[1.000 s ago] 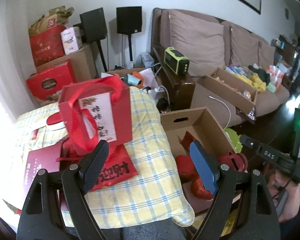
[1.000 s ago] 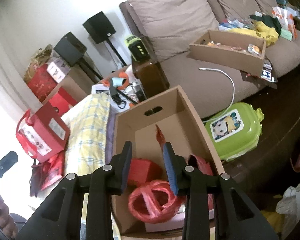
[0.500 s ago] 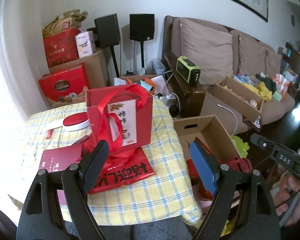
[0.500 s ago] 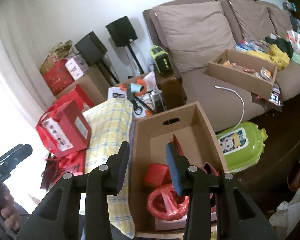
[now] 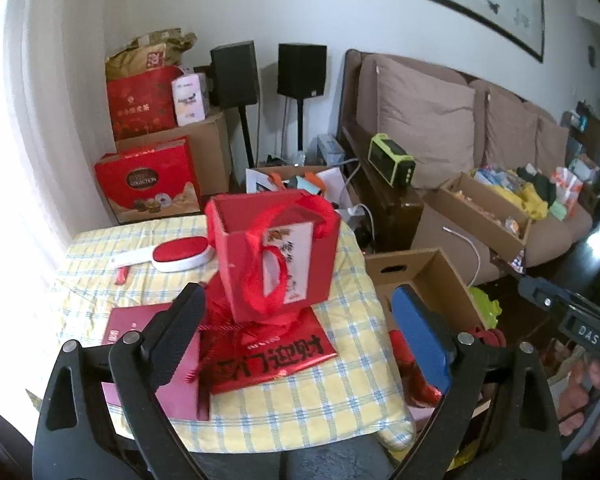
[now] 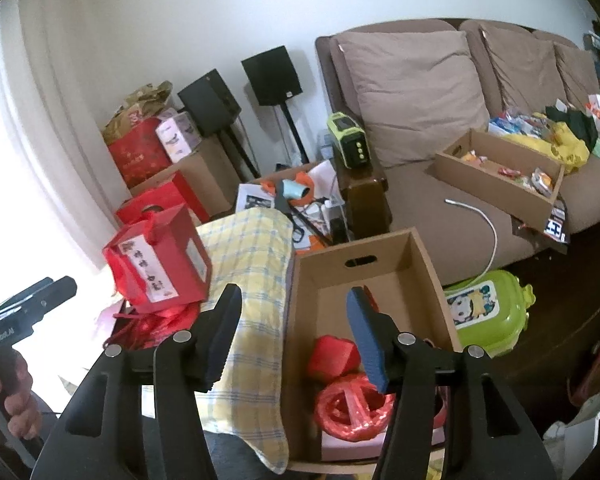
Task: Organize objects
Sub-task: 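Withdraw both grippers from the cardboard box and move toward the plaid table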
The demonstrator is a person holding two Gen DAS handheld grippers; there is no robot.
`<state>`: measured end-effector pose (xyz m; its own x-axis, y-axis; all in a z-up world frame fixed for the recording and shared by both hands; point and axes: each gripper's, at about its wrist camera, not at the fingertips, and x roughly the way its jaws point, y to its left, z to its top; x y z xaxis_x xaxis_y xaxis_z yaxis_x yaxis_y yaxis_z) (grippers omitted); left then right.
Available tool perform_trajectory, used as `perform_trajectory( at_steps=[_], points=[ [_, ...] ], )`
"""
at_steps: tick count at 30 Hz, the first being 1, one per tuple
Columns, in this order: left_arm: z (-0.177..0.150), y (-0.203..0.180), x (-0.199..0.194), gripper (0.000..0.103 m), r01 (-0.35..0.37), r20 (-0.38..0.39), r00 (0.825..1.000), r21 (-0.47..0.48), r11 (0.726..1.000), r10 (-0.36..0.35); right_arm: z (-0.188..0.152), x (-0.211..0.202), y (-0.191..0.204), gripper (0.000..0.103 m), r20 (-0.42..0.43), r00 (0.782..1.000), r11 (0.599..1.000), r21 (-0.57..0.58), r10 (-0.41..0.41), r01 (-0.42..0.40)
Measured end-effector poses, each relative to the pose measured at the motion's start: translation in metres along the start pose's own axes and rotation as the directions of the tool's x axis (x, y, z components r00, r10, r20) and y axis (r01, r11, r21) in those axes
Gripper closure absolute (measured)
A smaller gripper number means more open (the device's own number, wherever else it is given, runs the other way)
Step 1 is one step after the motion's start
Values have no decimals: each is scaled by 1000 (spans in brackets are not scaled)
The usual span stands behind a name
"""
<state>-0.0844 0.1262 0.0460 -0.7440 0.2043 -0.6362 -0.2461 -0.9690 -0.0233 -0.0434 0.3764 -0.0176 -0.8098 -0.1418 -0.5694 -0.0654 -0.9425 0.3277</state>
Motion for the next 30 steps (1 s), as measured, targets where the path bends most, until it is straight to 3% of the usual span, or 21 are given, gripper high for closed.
perform_trajectory(
  at_steps=[15,20,30],
  points=[
    [14,94,-13,2,-103,47,993,-133,986,110,3,-19,32,35,19,999,997,-74,29,-28],
    [6,123,-16,0,-116,55,991,-143,983,125,0,-20,50,25,13,999,992,-123,44,-42],
    [-18,201,-6,0,-143,-29,990,-217,966,140,-28,25,101,22,-146,980,966,-200,133,-161]
  ],
)
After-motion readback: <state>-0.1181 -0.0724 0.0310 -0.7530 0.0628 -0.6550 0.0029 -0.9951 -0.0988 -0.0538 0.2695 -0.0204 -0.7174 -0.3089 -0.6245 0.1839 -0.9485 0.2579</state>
